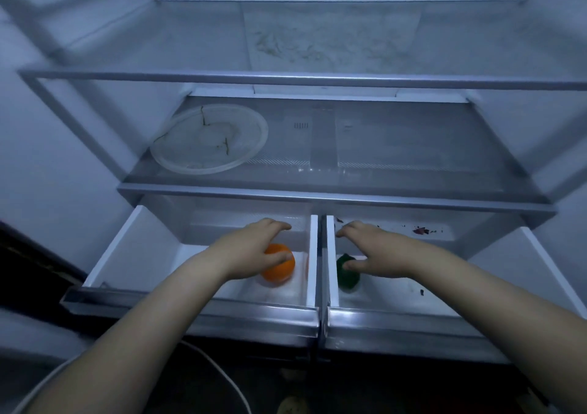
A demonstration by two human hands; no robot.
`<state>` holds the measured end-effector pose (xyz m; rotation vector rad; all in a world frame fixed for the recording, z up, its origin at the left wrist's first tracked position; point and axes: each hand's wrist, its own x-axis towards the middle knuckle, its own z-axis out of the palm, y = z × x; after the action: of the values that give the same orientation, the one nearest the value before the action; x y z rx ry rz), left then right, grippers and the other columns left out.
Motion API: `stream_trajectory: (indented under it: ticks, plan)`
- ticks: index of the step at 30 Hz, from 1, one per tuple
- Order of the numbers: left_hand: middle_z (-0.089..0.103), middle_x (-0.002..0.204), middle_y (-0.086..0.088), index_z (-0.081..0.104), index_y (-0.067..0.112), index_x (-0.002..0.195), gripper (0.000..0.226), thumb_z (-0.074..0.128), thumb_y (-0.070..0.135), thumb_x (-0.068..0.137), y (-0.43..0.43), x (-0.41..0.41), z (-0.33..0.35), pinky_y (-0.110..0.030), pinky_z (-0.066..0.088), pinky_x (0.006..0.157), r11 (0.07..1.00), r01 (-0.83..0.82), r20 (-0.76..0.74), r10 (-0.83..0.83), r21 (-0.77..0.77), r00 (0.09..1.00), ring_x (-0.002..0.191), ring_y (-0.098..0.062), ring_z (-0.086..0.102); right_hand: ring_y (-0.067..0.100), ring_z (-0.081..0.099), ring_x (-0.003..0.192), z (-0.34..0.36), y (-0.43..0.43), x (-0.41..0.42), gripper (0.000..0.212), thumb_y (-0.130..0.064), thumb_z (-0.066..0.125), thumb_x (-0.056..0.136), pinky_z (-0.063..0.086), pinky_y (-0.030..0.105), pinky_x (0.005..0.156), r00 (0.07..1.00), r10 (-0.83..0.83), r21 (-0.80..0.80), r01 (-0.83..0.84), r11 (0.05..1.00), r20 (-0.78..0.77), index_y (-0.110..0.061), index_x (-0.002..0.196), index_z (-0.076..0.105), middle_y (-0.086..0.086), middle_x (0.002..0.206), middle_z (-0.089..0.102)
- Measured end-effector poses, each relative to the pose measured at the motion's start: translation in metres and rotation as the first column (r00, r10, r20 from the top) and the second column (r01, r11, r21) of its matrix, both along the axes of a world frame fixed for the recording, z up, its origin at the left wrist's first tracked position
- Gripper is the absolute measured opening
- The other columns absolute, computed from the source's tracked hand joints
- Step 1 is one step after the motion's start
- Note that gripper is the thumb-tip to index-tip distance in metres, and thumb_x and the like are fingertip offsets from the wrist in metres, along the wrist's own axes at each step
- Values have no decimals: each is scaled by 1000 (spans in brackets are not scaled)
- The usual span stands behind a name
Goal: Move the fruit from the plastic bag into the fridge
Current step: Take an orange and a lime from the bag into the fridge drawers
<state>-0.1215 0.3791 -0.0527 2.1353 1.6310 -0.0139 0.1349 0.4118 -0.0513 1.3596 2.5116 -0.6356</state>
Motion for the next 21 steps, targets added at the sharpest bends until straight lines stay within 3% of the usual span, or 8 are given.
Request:
stream_trajectory:
  ticks: [5, 12, 16, 21]
  plan:
    - [38, 143, 11, 37, 34, 138, 50, 43, 53, 92, -34, 11, 38, -32, 38, 95, 977, -11, -73, 28, 213, 997, 129, -12, 39, 16, 37, 132, 33, -24, -4, 57, -44, 50, 93, 36, 31, 99, 999, 40, 136, -40, 990, 2, -27, 143, 30, -4, 147, 35]
    - [48, 137, 1, 46, 22, 136, 61, 31, 57, 88, -94, 22, 72, -35, 39, 97, 808, -83, -90, 165, 583, 982, 125, -18, 45, 14, 34, 131, 61, -64, -15, 56, -46, 49, 93, 37, 29, 98, 966, 123, 408, -21, 913, -226, -22, 141, 33, -6, 145, 35]
    - [52, 134, -3, 51, 20, 133, 62, 32, 56, 86, -136, 23, 74, -36, 42, 93, 741, -188, -61, 295, 644, 954, 123, -21, 48, 17, 31, 134, 65, -85, -27, 60, -45, 49, 92, 34, 31, 103, 934, 220, 493, -56, 868, -280, -18, 143, 32, -2, 147, 34]
    - [47, 139, -3, 45, 23, 137, 65, 28, 60, 86, -189, 11, 70, -38, 39, 99, 712, -317, -70, 456, 626, 887, 127, -21, 44, 23, 37, 130, 66, -113, -50, 61, -43, 55, 90, 36, 36, 103, 884, 338, 551, -115, 827, -323, -13, 140, 38, 3, 142, 40]
